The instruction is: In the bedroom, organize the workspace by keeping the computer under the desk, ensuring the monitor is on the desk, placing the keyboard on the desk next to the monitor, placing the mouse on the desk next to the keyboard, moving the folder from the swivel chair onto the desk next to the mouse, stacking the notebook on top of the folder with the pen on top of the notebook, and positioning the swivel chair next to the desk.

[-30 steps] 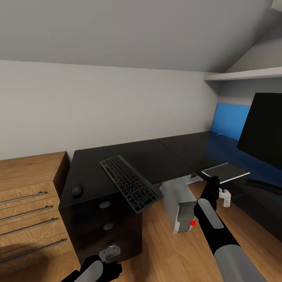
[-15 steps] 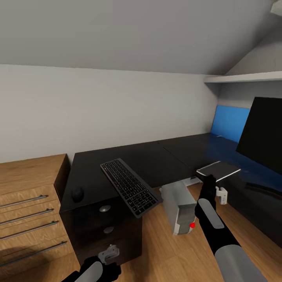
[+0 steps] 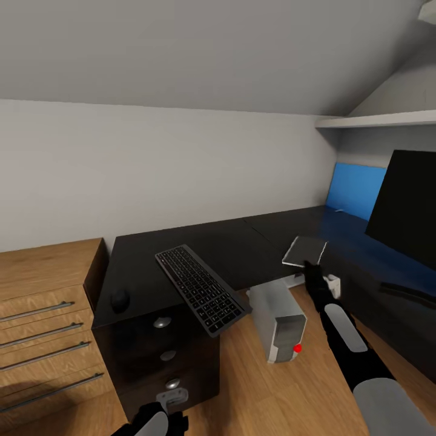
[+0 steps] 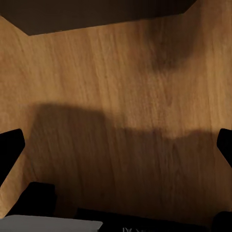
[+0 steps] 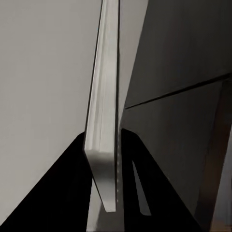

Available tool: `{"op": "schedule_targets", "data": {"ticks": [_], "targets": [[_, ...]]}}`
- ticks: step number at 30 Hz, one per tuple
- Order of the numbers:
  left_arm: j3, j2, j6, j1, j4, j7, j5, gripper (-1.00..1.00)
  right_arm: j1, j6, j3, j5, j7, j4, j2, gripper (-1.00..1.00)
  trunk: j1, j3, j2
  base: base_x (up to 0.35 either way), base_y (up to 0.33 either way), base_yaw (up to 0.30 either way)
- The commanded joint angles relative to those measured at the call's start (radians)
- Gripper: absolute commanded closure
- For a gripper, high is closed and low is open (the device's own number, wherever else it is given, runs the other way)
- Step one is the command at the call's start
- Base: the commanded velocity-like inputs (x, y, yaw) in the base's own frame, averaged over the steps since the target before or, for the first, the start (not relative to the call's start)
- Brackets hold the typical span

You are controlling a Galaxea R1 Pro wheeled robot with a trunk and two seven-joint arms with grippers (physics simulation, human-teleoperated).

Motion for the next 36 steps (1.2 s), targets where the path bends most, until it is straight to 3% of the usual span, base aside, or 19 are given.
{"op": "schedule_targets", "data": {"ticks": [1,2,10,15,24,31,35,36], "targets": [[-0.003,-0.001,0.001,-0.001,-0.001,0.007,0.000,-1.00,-0.001,0.018,0.001,-0.012,0.009,0.000,-0.005,1.00,0.000,-0.001,-0.001,0.000,0.000,0.000],[-0.003,-0.007,0.001,-0.001,0.000,0.007,-0.010,-1.00,-0.001,0.101,0.000,-0.012,0.035,0.000,-0.022,1.00,0.000,-0.001,-0.001,0.000,0.000,0.000],[-0.004,-0.010,0.001,-0.001,0.001,0.009,-0.018,-1.00,0.000,0.256,-0.001,-0.016,0.099,0.002,-0.059,1.00,0.000,-0.001,-0.001,0.000,0.000,0.000],[-0.003,-0.010,0.000,-0.001,0.001,0.010,-0.021,-1.00,0.000,0.398,-0.005,-0.016,0.120,0.005,-0.074,1.00,0.000,-0.001,-0.001,0.000,0.000,0.000],[-0.003,-0.008,-0.021,-0.001,0.000,0.010,-0.024,-1.00,0.000,0.476,-0.027,-0.019,0.138,0.005,-0.088,1.00,0.000,-0.001,-0.001,0.000,0.000,0.000],[-0.014,0.026,-0.093,-0.001,0.056,0.008,-0.019,-1.00,0.000,0.487,-0.030,-0.044,0.180,0.002,-0.087,1.00,0.000,-0.001,-0.001,0.000,0.000,0.000],[-0.120,0.022,-0.124,-0.001,0.149,0.007,-0.020,-1.00,0.000,0.486,-0.030,-0.073,0.184,0.003,-0.086,1.00,0.000,-0.001,-0.001,0.000,0.000,0.030],[-0.227,0.015,-0.202,-0.001,0.177,0.009,-0.020,-1.00,0.000,0.487,-0.030,-0.078,0.184,0.004,-0.086,1.00,0.000,-0.001,-0.001,0.000,0.000,0.191]]}}
